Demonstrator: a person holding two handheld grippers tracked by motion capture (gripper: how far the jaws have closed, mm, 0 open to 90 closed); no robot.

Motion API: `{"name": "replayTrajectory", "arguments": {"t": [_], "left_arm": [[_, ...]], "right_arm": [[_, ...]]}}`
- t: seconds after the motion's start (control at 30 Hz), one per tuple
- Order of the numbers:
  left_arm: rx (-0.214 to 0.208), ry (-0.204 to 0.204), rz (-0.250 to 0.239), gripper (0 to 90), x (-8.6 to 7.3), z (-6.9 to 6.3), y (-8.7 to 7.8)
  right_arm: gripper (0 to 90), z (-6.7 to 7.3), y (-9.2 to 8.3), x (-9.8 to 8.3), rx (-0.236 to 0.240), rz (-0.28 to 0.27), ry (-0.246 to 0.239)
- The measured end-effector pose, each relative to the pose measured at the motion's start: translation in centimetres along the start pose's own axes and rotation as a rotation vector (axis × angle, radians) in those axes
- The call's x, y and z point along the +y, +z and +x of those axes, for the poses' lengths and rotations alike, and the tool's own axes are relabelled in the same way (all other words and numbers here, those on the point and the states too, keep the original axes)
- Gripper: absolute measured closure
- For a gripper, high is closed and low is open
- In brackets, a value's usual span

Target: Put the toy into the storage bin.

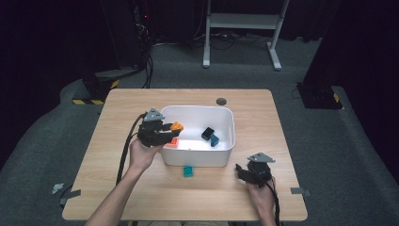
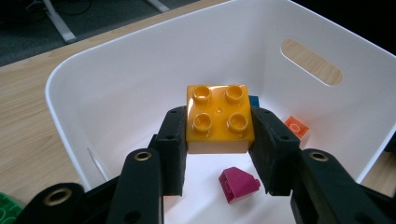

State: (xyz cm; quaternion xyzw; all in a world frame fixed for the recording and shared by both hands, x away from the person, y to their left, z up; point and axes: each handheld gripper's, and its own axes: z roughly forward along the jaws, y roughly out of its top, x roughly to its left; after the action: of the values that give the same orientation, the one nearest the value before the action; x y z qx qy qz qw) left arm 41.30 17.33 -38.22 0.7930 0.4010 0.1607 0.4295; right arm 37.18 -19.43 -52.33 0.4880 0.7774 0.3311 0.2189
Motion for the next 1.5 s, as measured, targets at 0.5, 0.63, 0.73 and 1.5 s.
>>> {"name": "replayTrajectory", "arguments": {"t": [0.5, 0.63, 0.73, 1.5], "left_arm": [[0.01, -0.01, 0.004, 48.2, -0.1, -0.1, 0.6], [0.005, -0.024, -0.01, 43.8, -0.2, -0.1, 0.5], [0.0, -0.024, -0.016, 42.1, -0.5, -0.1, 0.3], [0.016, -0.065, -0.107, 35.0, -3.2, -0.3, -4.0]], "right_arm": [[34.1, 0.0, 0.0, 0.0, 0.001, 0.001, 0.0], [33.8, 0.0, 0.0, 0.0, 0.001, 0.0, 0.0], [33.9, 0.0, 0.0, 0.0, 0.001, 0.0, 0.0], [33.8, 0.0, 0.0, 0.0, 0.001, 0.0, 0.0]]}}
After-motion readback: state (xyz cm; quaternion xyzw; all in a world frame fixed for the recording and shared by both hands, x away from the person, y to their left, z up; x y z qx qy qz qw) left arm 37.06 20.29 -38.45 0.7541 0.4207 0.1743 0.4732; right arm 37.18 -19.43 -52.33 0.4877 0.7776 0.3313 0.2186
